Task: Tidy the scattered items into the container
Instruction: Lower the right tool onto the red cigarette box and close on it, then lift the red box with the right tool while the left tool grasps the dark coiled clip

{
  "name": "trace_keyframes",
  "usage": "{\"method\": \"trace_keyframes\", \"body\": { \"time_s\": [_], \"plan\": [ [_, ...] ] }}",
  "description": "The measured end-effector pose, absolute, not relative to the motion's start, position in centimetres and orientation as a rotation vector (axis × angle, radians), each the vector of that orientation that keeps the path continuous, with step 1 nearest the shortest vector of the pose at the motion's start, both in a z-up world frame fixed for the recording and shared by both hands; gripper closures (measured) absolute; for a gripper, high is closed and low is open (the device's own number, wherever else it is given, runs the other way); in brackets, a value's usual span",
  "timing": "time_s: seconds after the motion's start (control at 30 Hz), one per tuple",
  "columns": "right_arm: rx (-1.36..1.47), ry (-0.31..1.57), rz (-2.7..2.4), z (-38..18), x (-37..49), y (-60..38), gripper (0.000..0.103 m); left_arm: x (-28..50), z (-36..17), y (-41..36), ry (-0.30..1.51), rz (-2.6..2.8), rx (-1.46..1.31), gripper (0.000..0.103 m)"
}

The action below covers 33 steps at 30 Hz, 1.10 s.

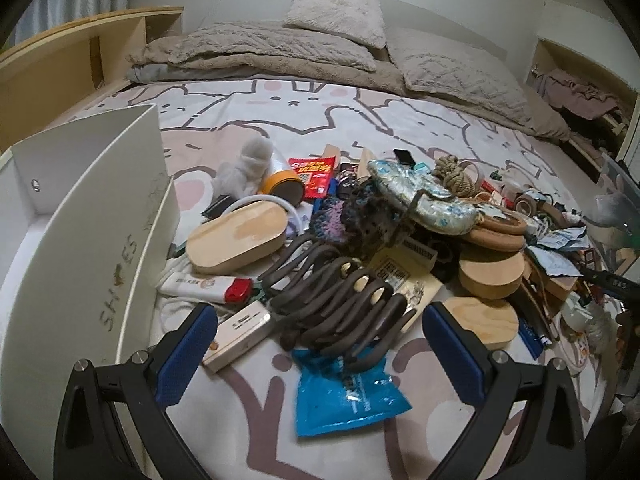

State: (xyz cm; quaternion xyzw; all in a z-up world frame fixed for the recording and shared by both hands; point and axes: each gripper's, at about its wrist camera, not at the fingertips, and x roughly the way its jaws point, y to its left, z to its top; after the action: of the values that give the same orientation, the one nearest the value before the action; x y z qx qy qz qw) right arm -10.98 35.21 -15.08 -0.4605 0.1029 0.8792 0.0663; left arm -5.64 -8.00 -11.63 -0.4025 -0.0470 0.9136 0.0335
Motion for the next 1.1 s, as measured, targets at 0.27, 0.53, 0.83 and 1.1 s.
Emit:
{"method": "trace_keyframes", "body": {
  "time_s": [0.27,0.53,0.83,1.1],
  "plan": [
    [-1.376,0.33,2.65,-14.9,-11.0,35.3,0.035,-6.6,-12.4,-7.6,-0.199,2.772,-1.262,0.0],
    [-1.37,0.338,2.633,-14.9,-11.0,35.4,0.035,-8.1,-13.4,-7.7,-0.265,2.774,-1.308,0.0],
    [-1.356,0.317,2.64,-15.1,-11.1,35.2,0.035,-8.9,-14.2,-7.9,-0.3,2.762,-1.366,0.004],
    [-1.353,0.332,2.655,-15.2,-11.2,35.3,0.035,-8.4,-14.0,-7.8,-0.302,2.748,-1.339,0.016]
  ]
}}
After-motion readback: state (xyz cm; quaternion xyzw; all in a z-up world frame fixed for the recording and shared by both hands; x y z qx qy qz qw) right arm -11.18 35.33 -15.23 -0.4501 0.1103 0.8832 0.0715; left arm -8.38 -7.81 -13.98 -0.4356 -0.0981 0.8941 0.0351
